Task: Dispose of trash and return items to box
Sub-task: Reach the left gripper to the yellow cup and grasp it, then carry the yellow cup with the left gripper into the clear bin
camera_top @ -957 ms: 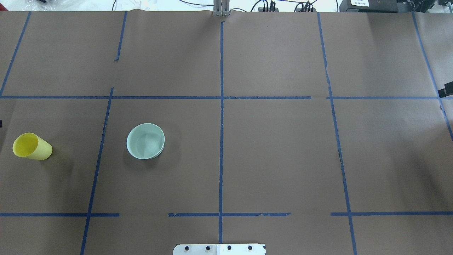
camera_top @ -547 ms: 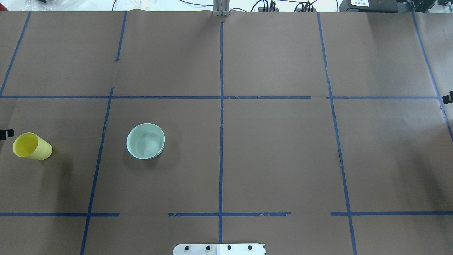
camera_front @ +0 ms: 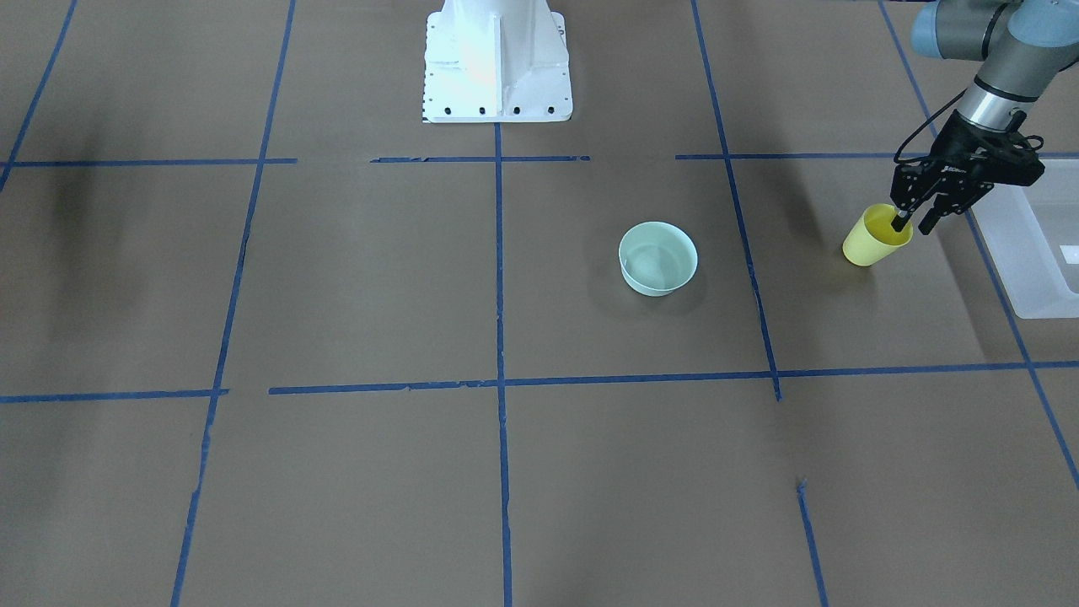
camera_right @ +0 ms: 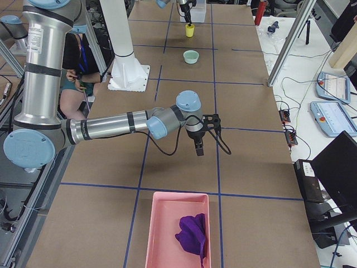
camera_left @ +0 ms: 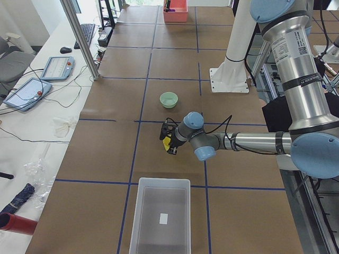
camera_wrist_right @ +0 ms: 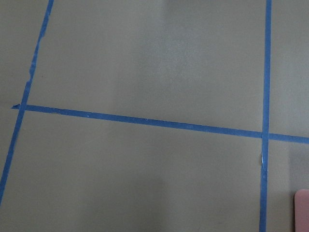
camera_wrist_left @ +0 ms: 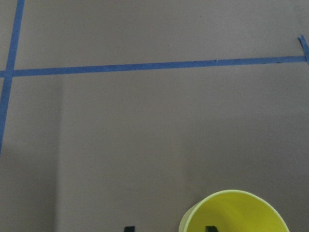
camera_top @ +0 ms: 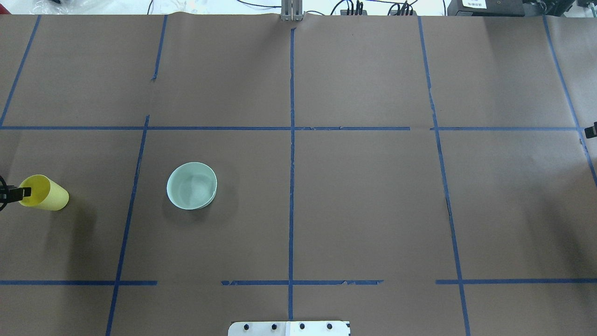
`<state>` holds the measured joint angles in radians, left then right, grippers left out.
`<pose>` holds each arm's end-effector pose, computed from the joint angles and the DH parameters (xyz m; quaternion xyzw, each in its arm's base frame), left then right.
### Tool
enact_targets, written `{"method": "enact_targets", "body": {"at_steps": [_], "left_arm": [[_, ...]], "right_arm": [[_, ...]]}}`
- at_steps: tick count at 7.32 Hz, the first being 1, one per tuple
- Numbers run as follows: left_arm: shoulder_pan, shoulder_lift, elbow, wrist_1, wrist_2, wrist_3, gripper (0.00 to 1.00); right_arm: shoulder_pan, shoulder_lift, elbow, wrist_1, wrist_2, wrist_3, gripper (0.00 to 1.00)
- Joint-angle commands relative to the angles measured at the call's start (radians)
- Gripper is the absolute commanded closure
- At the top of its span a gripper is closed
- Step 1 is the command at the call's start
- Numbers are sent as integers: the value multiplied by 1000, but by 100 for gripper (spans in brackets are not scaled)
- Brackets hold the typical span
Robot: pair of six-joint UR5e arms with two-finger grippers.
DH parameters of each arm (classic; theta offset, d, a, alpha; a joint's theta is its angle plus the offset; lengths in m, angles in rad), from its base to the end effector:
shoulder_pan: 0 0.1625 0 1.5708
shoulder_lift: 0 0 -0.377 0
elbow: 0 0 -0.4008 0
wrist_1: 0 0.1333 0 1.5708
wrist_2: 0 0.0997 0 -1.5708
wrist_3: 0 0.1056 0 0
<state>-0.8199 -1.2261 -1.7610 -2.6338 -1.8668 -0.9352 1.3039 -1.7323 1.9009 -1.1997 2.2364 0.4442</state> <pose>0.2045 -0.3694 0.5625 0.1898 0.4122 -0.0174 0.8909 -0.0564 -0.4643 0.4874 0.1266 -0.3829 -0.0061 0.9151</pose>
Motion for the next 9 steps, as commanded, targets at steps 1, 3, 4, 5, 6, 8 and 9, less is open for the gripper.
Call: {"method": "enact_targets", "body": {"at_steps": [1,3,4,5,6,8,9], "left_arm": [[21,-6,-6,0,1,7,100],[-11,-1,-41,6,-117,178,100],[-133,-9,-40,20,-221,293,100],[-271,-10,-40,102,-315,470,100],[-407,-16,-40,211,-356,663,100],[-633,-135,-22,512,-361,1073,100],[-709,-188,15,608,-358,1236,100]], "right_arm": [[0,-1,0,2,-1,1,0],[0,-3,0,2,-1,1,0],[0,-3,0,2,-6,1,0],[0,-3,0,2,-6,-1,0],[0,-6,0,2,-6,1,0],[0,-9,0,2,-6,1,0],[0,-10,0,2,-6,-1,0]]}}
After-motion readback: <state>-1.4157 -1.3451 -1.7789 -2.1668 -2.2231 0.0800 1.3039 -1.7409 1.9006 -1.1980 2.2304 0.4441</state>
